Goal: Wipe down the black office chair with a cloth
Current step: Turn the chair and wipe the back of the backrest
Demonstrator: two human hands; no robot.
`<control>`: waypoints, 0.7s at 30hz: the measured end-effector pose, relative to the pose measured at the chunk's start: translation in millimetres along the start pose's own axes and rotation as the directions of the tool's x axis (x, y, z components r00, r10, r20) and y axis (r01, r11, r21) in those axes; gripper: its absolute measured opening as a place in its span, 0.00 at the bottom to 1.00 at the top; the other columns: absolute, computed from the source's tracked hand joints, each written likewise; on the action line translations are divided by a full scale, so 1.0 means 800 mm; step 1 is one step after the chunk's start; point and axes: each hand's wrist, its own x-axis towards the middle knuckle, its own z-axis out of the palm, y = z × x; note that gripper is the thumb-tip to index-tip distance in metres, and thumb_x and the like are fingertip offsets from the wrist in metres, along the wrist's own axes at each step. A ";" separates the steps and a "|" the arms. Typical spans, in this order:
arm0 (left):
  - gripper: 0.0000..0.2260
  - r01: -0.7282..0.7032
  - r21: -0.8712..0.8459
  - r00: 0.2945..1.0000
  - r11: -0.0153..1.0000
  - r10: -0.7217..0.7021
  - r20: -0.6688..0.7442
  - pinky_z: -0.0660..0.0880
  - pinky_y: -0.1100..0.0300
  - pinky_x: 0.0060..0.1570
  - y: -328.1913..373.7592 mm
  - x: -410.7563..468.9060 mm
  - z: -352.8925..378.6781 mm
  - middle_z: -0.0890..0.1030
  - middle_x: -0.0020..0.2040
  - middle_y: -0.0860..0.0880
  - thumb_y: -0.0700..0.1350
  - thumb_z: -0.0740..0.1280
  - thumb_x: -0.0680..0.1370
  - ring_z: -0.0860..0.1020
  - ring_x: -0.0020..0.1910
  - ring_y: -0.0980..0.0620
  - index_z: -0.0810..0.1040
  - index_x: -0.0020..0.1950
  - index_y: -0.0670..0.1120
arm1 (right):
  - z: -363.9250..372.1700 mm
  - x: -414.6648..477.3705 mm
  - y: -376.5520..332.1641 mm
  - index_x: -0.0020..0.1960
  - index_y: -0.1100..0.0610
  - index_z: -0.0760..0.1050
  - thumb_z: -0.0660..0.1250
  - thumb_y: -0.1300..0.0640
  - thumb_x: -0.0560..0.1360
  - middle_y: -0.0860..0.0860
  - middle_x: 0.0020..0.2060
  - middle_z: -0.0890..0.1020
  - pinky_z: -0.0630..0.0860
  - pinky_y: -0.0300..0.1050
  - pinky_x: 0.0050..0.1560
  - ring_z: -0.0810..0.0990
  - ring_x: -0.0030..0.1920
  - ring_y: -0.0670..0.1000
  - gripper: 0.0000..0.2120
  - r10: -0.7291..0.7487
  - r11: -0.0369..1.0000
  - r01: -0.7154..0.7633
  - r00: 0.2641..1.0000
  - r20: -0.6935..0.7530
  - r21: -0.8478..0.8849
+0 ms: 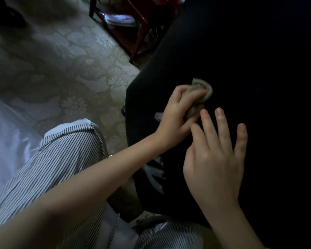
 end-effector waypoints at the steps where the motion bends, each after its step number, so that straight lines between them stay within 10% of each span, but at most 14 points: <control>1: 0.15 -0.067 0.023 0.996 0.998 0.065 0.058 0.70 0.59 0.59 -0.004 -0.016 -0.001 0.68 0.58 0.44 0.40 0.64 0.76 0.70 0.59 0.49 0.71 0.62 0.43 | -0.005 0.001 0.004 0.60 0.61 0.76 0.54 0.59 0.74 0.58 0.66 0.74 0.44 0.53 0.73 0.61 0.71 0.56 0.19 0.008 1.000 -0.008 1.000 -0.014 -0.014; 7: 0.14 -0.152 0.154 0.988 0.976 0.145 0.061 0.71 0.61 0.56 -0.023 -0.054 0.006 0.66 0.57 0.45 0.41 0.64 0.76 0.71 0.55 0.50 0.69 0.61 0.45 | -0.016 -0.012 0.017 0.62 0.61 0.76 0.54 0.58 0.74 0.57 0.66 0.74 0.43 0.52 0.73 0.61 0.71 0.55 0.20 0.020 0.998 -0.021 1.000 -0.017 -0.059; 13: 0.13 0.198 0.068 0.951 0.978 -0.175 -0.253 0.63 0.76 0.55 0.011 0.047 0.011 0.74 0.55 0.39 0.40 0.60 0.78 0.67 0.52 0.72 0.73 0.62 0.39 | -0.021 -0.024 0.020 0.62 0.61 0.76 0.54 0.59 0.73 0.58 0.65 0.74 0.45 0.51 0.73 0.62 0.70 0.55 0.21 -0.015 0.999 0.013 0.999 -0.043 -0.037; 17: 0.14 0.082 0.081 0.967 0.993 -0.060 -0.247 0.67 0.70 0.56 0.037 0.065 0.021 0.73 0.54 0.41 0.41 0.60 0.77 0.70 0.54 0.61 0.74 0.60 0.38 | -0.020 -0.018 0.019 0.64 0.61 0.74 0.56 0.60 0.74 0.57 0.65 0.74 0.47 0.52 0.73 0.63 0.70 0.55 0.21 -0.001 0.999 0.008 0.990 -0.141 0.053; 21: 0.12 -0.052 0.118 0.997 0.992 0.045 0.063 0.66 0.65 0.62 0.028 0.005 0.016 0.67 0.62 0.40 0.41 0.64 0.78 0.70 0.61 0.43 0.72 0.61 0.46 | -0.011 -0.022 0.022 0.64 0.61 0.73 0.56 0.61 0.75 0.57 0.63 0.76 0.49 0.53 0.73 0.64 0.69 0.56 0.18 -0.081 0.997 0.079 0.983 -0.162 -0.018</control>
